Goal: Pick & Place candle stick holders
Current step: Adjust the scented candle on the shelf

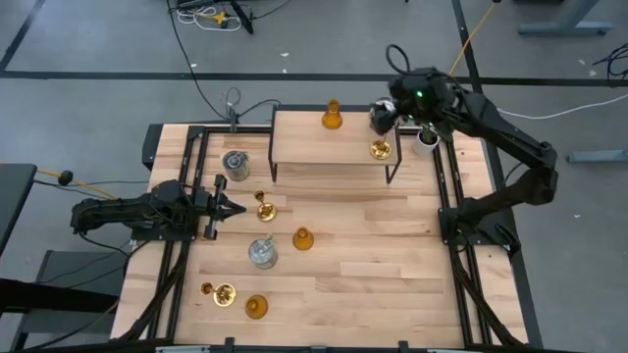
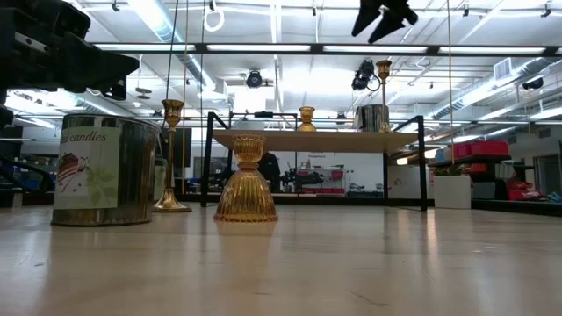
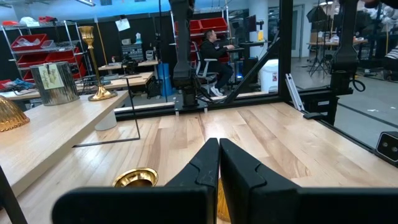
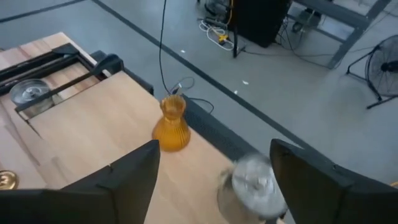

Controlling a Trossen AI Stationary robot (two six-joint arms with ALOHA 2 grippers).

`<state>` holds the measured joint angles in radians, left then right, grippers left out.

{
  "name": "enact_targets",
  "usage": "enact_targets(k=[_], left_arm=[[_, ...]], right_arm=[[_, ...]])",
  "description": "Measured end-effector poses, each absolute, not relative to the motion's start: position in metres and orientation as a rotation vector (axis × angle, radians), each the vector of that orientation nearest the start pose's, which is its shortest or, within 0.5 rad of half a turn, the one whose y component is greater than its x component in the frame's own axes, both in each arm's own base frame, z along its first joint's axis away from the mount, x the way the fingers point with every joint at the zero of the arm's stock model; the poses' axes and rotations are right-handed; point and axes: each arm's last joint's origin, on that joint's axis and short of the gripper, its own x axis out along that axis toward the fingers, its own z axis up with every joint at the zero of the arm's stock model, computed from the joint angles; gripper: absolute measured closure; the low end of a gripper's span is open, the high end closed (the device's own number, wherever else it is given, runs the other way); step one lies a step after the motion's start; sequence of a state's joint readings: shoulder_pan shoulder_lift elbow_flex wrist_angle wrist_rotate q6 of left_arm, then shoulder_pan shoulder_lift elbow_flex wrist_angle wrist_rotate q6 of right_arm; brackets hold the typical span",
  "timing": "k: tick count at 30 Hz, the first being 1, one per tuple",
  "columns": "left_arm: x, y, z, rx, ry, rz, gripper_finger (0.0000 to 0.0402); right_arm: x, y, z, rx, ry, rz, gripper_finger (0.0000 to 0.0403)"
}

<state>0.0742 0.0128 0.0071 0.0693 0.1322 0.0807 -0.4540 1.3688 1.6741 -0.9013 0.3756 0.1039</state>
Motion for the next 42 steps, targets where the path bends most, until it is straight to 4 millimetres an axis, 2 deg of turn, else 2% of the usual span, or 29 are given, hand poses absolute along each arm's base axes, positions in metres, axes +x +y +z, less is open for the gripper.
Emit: enact_targets(k=[8, 12, 17, 22, 29, 35, 38, 42], left_arm=[[0.098, 0.003, 0.172, 0.088, -0.066, -0.055, 0.0383], [0.098, 0.003, 0.172, 0.087, -0.066, -0.055, 0.0383], [0.098, 0.003, 0.172, 0.087, -0.066, -0.055, 0.0383], [0.098, 0.003, 0.172, 0.087, -0.066, -0.056, 0.0383], [0.098, 0.003, 0.172, 0.088, -0.066, -0.055, 0.0383], [0.098, 0.003, 0.172, 0.087, -0.066, -0.055, 0.0383], [0.098, 0.003, 0.172, 0.088, -0.066, -0.055, 0.0383], [0.098, 0.003, 0.172, 0.088, -0.066, -0.056, 0.0383]], right_arm=[[0.265, -0.149, 0.442, 0.089, 0.604, -0.844, 0.0125], [0.275, -0.16, 0.434, 0.102, 0.639, -0.863, 0.0132], [0.281, -0.166, 0.425, 0.128, 0.669, -0.873, 0.0136], [0.28, -0.164, 0.425, 0.129, 0.679, -0.866, 0.0136], [0.267, -0.155, 0.425, 0.17, 0.754, -0.809, 0.0123], [0.254, -0.15, 0.438, 0.113, 0.73, -0.777, 0.0096], [0.245, -0.153, 0.443, 0.078, 0.73, -0.785, 0.0083], [0.233, -0.168, 0.444, 0.11, 0.721, -0.854, 0.0076]])
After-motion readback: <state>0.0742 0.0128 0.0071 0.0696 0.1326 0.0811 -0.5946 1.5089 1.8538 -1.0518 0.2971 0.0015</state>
